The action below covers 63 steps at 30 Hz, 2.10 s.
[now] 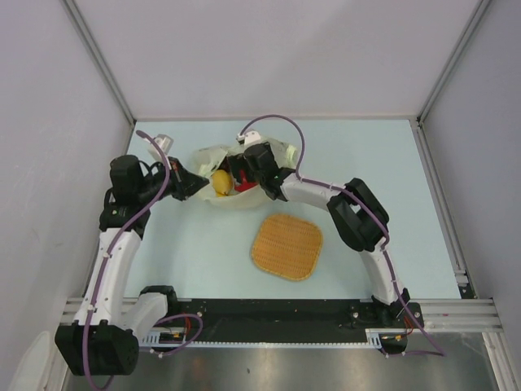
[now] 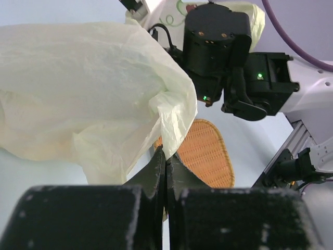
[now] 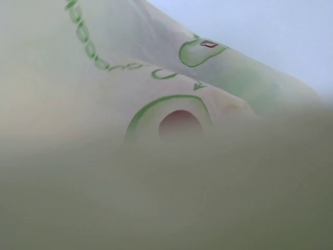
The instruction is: Take the fake fruits out of the plastic bag
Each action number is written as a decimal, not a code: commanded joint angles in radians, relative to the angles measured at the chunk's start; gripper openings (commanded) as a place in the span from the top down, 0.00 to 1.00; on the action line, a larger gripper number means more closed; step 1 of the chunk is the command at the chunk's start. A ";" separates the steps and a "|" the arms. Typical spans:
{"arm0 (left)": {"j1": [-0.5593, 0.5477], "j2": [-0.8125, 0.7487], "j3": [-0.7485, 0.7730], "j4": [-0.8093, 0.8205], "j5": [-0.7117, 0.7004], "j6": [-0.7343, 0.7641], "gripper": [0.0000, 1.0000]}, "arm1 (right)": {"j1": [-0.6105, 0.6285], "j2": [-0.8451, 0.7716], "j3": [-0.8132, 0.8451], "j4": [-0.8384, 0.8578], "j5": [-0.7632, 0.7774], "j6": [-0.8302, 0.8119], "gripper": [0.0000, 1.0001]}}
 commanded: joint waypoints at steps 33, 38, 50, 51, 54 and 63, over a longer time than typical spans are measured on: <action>0.009 0.006 -0.017 0.061 0.023 -0.048 1.00 | -0.024 -0.334 -0.310 -0.008 -0.517 -0.179 1.00; 0.008 -0.018 -0.043 0.077 0.045 -0.049 1.00 | -0.038 -0.342 -0.340 0.059 -0.380 0.017 0.84; -0.006 0.020 0.031 -0.012 0.111 0.023 1.00 | -0.131 -0.199 -0.190 0.071 -0.324 0.280 0.65; -0.011 0.043 0.058 -0.015 0.118 0.028 1.00 | -0.137 -0.181 -0.176 0.072 -0.327 0.298 0.66; -0.051 0.075 0.110 -0.029 0.112 0.058 1.00 | -0.136 -0.160 -0.152 0.080 -0.338 0.308 0.67; -0.106 0.164 0.164 0.032 0.114 0.048 1.00 | -0.196 -0.104 -0.017 0.136 0.139 0.050 0.56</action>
